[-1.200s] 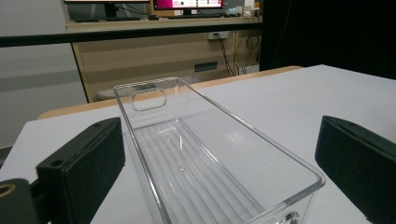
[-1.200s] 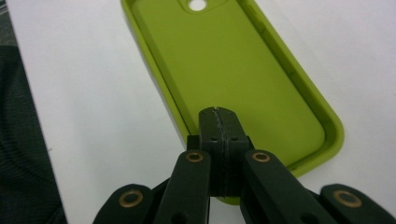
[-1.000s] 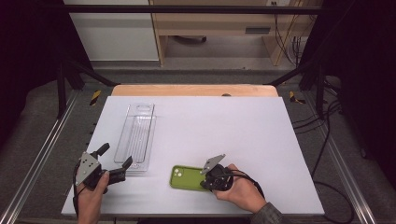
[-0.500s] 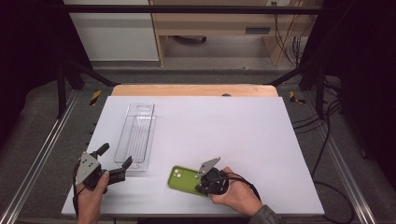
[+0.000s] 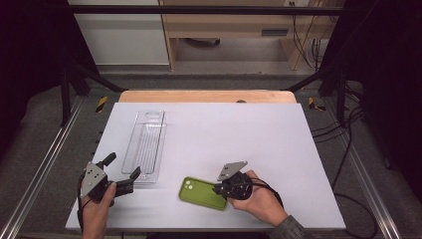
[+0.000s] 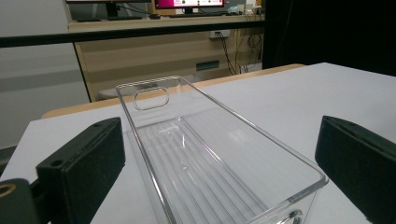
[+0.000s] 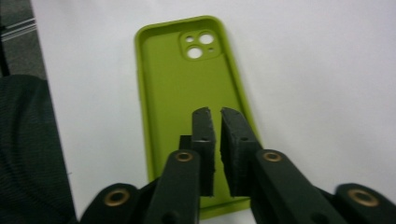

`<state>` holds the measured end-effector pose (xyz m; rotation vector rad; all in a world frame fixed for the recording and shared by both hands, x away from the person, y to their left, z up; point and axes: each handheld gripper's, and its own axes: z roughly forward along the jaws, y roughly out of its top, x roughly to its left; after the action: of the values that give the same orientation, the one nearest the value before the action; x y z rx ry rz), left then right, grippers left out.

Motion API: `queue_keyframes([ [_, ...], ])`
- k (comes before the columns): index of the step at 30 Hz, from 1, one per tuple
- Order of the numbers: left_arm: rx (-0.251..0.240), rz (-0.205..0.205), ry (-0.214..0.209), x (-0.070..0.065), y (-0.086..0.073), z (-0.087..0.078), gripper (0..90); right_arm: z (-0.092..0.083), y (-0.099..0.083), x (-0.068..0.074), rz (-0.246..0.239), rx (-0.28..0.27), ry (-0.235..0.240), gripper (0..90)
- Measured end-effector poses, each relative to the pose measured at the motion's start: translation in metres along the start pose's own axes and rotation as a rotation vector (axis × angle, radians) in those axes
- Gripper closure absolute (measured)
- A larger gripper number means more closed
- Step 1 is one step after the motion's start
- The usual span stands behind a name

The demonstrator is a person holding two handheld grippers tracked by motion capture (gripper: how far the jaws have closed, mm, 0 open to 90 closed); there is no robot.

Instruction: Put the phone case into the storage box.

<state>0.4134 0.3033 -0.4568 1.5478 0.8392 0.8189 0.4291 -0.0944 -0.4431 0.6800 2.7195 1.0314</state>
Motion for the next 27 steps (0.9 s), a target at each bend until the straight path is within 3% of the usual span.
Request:
queue_keyframes([
  [3, 0.002, -0.002, -0.001, 0.0, 0.0, 0.0, 1.3, -0.002, 0.001, -0.005, 0.002, 0.0, -0.019, 70.7],
  [4, 0.001, 0.001, 0.0, 0.0, 0.0, -0.001, 1.3, -0.004, 0.003, -0.011, 0.0, 0.002, -0.03, 60.9],
  [6, -0.001, 0.001, 0.0, 0.0, 0.0, -0.001, 1.3, -0.005, 0.005, -0.013, -0.004, 0.004, -0.036, 57.2],
  [7, -0.001, -0.001, 0.0, 0.0, 0.0, -0.001, 1.2, -0.006, 0.007, -0.018, -0.015, 0.003, -0.067, 46.1],
  [8, 0.003, -0.001, 0.005, 0.001, 0.0, 0.0, 1.3, -0.007, 0.009, -0.02, -0.018, 0.002, -0.09, 40.3],
  [15, 0.006, 0.001, 0.004, 0.0, 0.0, 0.0, 1.3, -0.008, 0.015, -0.031, -0.009, 0.02, -0.155, 18.0],
  [21, 0.006, 0.0, 0.006, 0.001, 0.0, -0.001, 1.3, -0.005, 0.015, -0.039, 0.028, 0.052, -0.135, 10.4],
  [27, 0.006, 0.003, 0.005, 0.0, 0.0, 0.0, 1.2, -0.002, 0.013, -0.044, 0.032, 0.077, -0.12, 12.6],
])
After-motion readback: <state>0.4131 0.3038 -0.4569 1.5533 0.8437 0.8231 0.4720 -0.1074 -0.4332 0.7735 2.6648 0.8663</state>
